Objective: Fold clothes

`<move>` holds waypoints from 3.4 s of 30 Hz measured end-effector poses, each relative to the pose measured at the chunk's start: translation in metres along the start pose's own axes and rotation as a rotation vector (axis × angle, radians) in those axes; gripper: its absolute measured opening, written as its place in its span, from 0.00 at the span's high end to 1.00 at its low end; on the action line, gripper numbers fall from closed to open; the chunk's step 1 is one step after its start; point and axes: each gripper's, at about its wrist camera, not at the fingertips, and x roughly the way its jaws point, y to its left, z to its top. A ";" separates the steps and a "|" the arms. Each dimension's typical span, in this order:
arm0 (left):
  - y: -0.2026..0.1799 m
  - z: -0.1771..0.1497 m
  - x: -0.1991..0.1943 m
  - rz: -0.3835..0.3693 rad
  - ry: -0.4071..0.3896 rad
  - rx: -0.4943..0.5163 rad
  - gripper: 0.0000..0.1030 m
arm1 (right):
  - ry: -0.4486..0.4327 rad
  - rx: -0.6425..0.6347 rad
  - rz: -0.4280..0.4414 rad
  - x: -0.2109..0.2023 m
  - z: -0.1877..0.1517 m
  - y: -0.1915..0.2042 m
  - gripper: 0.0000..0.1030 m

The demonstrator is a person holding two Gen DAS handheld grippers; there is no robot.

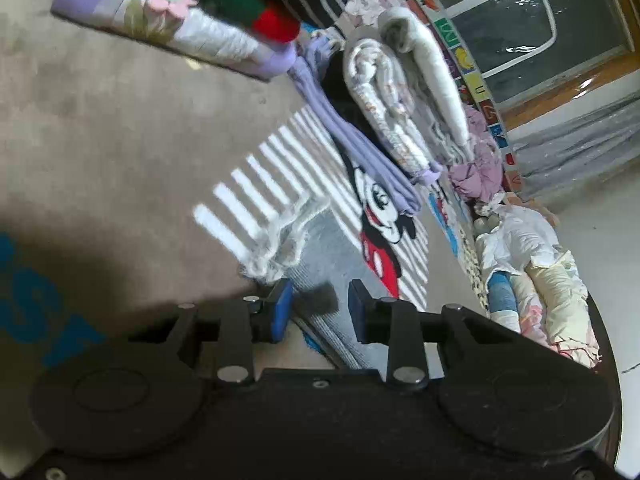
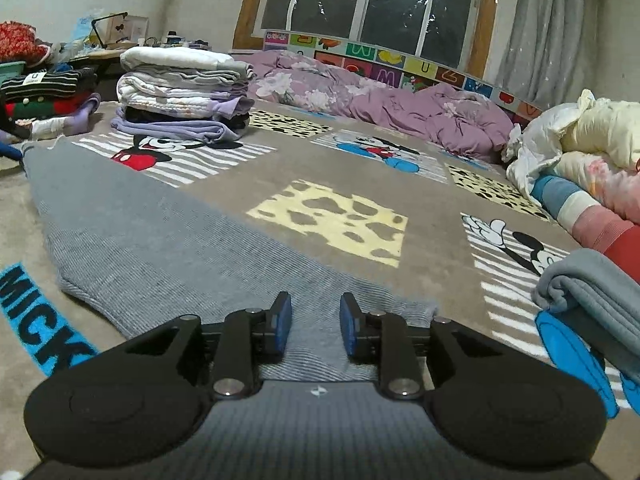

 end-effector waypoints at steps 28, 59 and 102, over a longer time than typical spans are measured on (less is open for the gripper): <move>-0.012 0.003 0.014 -0.002 -0.013 -0.018 0.71 | 0.002 0.038 0.016 0.002 -0.001 -0.006 0.73; -0.034 0.001 0.038 0.020 -0.180 0.440 0.93 | 0.003 0.159 0.067 0.004 -0.004 -0.026 0.73; -0.115 -0.102 0.047 0.023 -0.054 0.784 0.78 | -0.155 0.032 0.154 -0.036 0.022 0.024 0.59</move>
